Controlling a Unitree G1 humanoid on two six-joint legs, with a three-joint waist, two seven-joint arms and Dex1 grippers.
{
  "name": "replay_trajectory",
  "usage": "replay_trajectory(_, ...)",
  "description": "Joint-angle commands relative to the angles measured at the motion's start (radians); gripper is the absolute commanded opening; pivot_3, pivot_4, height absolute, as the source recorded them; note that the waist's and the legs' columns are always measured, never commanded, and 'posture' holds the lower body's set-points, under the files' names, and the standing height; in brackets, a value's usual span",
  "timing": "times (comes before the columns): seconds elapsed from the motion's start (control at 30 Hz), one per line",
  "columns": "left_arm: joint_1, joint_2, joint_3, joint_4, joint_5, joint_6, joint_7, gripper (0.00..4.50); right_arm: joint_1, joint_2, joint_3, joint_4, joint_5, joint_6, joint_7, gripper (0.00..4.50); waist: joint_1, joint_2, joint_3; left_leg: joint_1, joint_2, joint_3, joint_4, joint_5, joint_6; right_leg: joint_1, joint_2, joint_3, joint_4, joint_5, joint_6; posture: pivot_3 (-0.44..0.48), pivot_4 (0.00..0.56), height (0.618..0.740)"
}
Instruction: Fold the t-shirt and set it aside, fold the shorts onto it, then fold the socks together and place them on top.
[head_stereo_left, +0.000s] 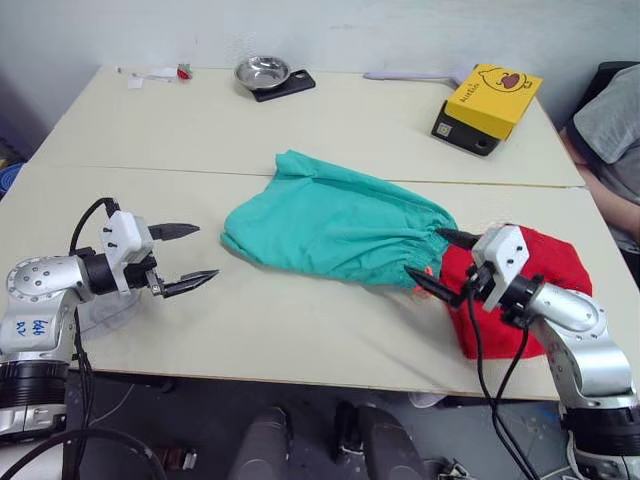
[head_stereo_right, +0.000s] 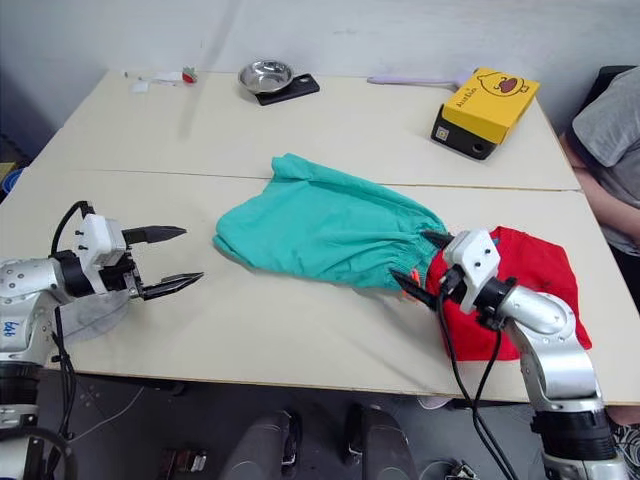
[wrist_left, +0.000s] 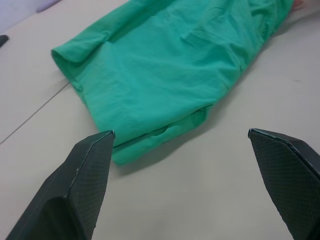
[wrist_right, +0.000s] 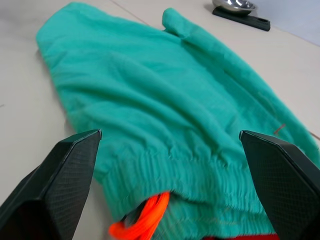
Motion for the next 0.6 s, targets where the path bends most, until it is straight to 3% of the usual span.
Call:
replay_trajectory(0.03, -0.008, 0.024, -0.012, -0.002, 0.013, -0.054, -0.055, 4.49, 0.051, -0.045, -0.011, -0.065, -0.020, -0.081, 0.062, 4.50, -0.005, 0.000, 0.000, 0.000, 0.000, 0.001, 0.000, -0.001, 0.001, 0.000, 0.000, 0.001, 0.000, 0.000, 0.000, 0.000, 0.150, 0.740)
replay_trajectory(0.27, -0.050, -0.032, -0.086, 0.010, 0.062, -0.080, -0.049, 4.49, 0.086, -0.045, 0.068, -0.122, -0.088, -0.110, 0.062, 4.50, -0.007, 0.000, 0.000, 0.003, 0.003, 0.003, 0.000, -0.001, -0.001, 0.001, 0.002, 0.002, 0.000, 0.000, 0.004, 0.000, 0.150, 0.740)
replay_trajectory(0.6, -0.365, -0.176, -0.294, 0.433, 0.355, -0.301, 0.081, 4.49, -0.120, 0.020, 0.272, 0.057, -0.403, -0.135, -0.086, 4.50, -0.008, -0.001, 0.000, 0.000, 0.009, 0.014, 0.000, 0.004, -0.001, -0.001, 0.003, 0.003, -0.004, 0.005, 0.007, 0.000, 0.150, 0.740)
